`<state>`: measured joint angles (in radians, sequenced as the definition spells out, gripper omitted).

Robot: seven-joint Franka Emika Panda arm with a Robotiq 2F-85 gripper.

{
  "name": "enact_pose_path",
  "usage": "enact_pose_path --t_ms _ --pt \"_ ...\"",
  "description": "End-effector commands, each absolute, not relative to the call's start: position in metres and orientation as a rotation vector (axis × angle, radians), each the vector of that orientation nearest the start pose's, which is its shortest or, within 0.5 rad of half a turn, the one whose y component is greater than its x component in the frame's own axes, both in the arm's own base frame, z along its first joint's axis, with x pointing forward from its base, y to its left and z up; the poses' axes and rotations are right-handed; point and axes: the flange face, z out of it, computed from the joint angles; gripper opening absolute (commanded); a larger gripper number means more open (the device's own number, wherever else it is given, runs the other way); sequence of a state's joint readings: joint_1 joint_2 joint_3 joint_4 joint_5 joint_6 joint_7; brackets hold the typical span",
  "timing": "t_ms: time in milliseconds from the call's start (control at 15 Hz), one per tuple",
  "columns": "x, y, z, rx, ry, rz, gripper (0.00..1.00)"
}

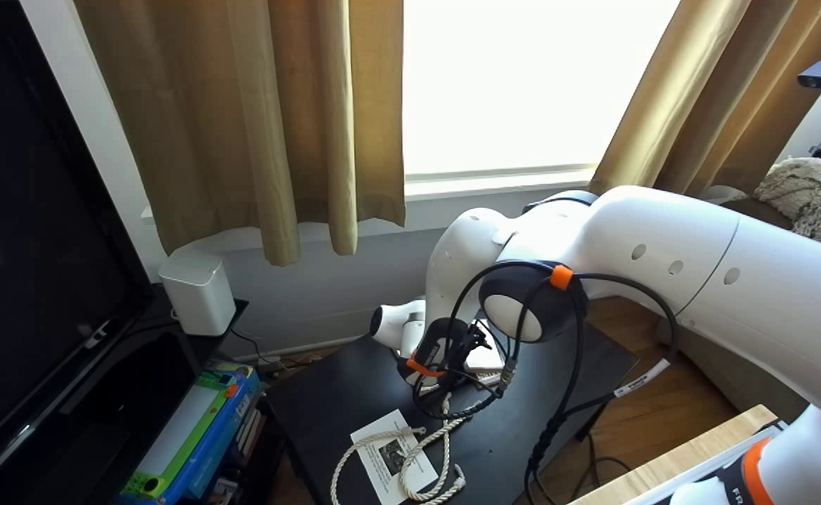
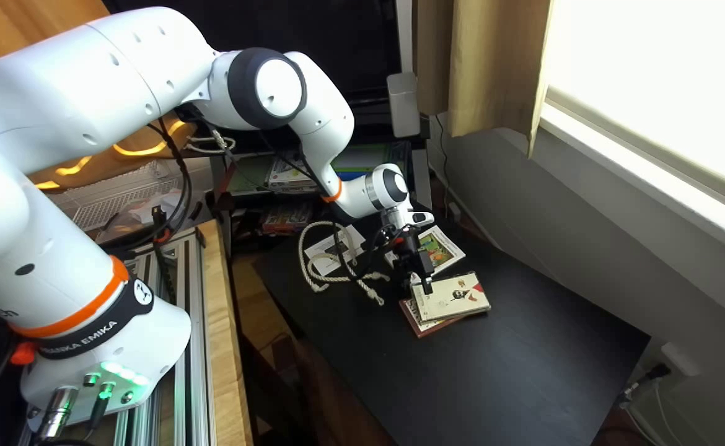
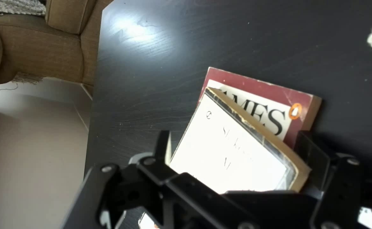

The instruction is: Place the top two books on the left side of the table

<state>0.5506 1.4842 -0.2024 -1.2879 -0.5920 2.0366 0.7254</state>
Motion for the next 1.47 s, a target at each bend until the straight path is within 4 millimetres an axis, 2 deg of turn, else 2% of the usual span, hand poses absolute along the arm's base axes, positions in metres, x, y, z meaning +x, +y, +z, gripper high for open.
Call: enact_pose_path --t_ms 0,67,533,600,800,1200,1400 --pt "0.527 0.155 -0.175 2.189 0.254 -0.277 0.68" --pt "0.526 0.155 -0.175 2.19 0.258 -0.275 0.58" --pt "0.519 0.152 -0.181 2.193 0.296 -0.274 0.05" --pt "0.518 0.151 -0.182 2.191 0.301 -0.278 0.01" --pt "0.52 0.156 -0.18 2.185 0.308 -0.282 0.04" --pt "0.527 0.181 -0.172 2.176 0.325 -0.284 0.04" --pt "0.528 0.187 -0.171 2.172 0.337 -0.294 0.04"
